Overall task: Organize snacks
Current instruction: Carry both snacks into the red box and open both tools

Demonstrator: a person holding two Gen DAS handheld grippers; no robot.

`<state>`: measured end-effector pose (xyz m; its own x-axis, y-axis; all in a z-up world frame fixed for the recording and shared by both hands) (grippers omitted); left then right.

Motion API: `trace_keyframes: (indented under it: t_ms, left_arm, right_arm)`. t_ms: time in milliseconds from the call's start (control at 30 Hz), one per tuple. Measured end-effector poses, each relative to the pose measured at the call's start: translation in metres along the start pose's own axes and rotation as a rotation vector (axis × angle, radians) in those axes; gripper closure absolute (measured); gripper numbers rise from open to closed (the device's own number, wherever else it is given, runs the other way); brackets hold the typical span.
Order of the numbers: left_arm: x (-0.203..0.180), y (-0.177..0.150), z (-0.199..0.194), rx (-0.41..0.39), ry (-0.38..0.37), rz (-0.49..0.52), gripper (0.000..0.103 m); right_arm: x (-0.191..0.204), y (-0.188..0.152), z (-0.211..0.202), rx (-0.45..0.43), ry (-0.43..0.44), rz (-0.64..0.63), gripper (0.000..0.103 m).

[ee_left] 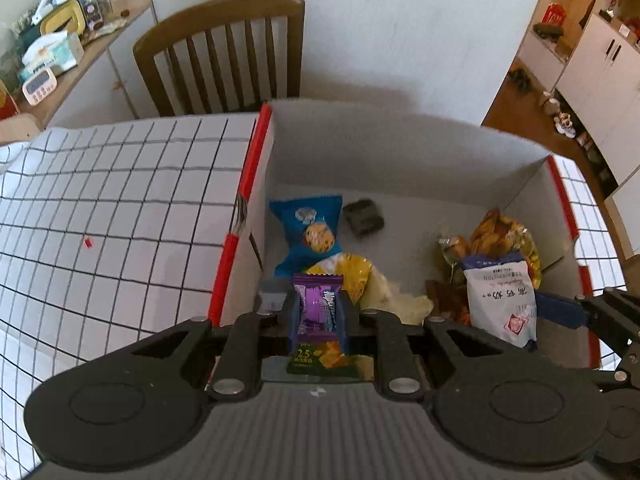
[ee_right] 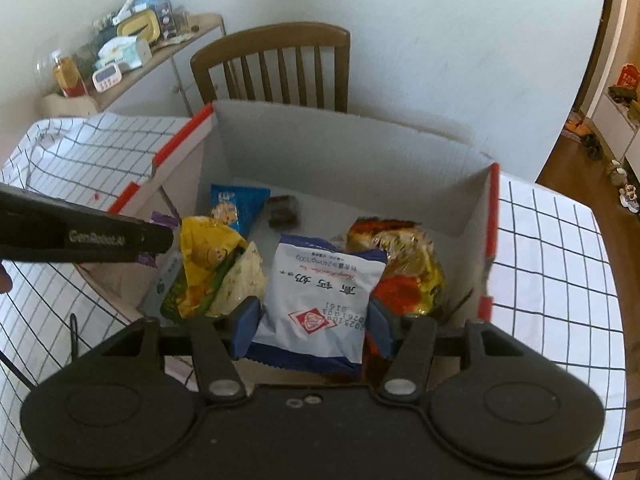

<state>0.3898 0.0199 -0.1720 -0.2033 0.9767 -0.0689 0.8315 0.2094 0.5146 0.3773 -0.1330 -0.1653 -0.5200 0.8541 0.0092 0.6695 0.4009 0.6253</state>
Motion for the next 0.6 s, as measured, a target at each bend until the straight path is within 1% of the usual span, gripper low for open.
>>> trace_keyframes:
  t_ms: [233,400,600]
  left_arm:
    - [0.002,-0.008,0.015,0.03,0.001,-0.006,0.085]
    - [0.002,-0.013,0.022,0.055,-0.003,-0.012,0.085]
    - [0.003,-0.017,0.02,0.056,-0.024,-0.026,0.08]
  right_arm:
    - [-0.002,-0.005,0.015,0.025,-0.022,0.002,0.047]
    - [-0.003,-0.007,0.017,0.026,-0.025,0.013,0.046]
    - [-0.003,-0.005,0.014,0.017,-0.018,0.037,0.041]
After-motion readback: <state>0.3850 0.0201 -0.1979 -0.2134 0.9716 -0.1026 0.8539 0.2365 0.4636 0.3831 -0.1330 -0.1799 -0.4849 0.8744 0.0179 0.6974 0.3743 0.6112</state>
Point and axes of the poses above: each gripper's, at about its wrist camera, not at the fingertips, and z roughly the way its jaws point, x to its left, y to its top, the point moved 10 cm from there along z, roughly the way its jaws point, and after that the axes turned 3 degrees about -z, right-handed, at the moved point
